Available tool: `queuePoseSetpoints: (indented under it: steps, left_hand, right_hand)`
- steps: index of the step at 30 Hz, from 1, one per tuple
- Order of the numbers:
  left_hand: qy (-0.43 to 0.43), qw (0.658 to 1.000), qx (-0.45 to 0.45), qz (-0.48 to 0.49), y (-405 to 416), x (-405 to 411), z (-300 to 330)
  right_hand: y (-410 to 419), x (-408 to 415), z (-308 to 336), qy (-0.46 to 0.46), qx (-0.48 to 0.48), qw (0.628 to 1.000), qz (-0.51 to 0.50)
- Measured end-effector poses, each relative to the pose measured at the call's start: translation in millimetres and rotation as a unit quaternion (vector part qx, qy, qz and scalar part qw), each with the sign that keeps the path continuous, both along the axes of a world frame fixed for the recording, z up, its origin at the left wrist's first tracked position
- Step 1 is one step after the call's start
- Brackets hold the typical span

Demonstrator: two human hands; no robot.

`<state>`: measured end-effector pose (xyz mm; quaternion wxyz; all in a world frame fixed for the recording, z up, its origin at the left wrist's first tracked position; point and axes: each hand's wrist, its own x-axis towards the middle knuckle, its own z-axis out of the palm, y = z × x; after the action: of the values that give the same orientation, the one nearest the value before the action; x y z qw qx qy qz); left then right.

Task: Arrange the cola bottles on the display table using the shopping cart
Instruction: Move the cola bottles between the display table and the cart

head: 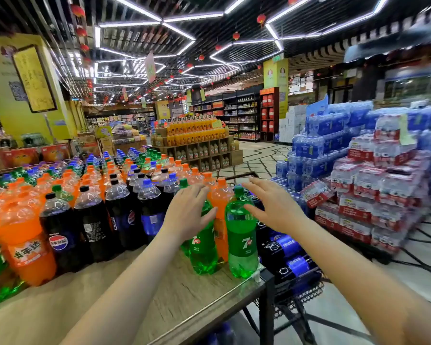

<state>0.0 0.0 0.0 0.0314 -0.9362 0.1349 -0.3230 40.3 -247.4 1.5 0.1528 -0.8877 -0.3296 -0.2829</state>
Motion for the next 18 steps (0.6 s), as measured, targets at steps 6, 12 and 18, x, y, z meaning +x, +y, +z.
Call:
queuePoseSetpoints:
  steps: [6,12,18]
  left_hand:
    - [-0.005,0.997,-0.013,-0.069,-89.0,35.5,-43.7]
    - [-0.01,0.995,-0.063,-0.08,-186.9,76.4,-90.9]
    - [0.062,0.992,-0.097,-0.041,-252.4,116.8,-138.1]
  right_hand:
    - [-88.6,34.7,-38.0,0.038,0.001,0.999,-0.024]
    - [-183.1,84.1,-72.9,0.062,-0.026,0.998,-0.007]
    - [-255.0,136.7,-114.4,0.122,-0.033,0.992,0.009]
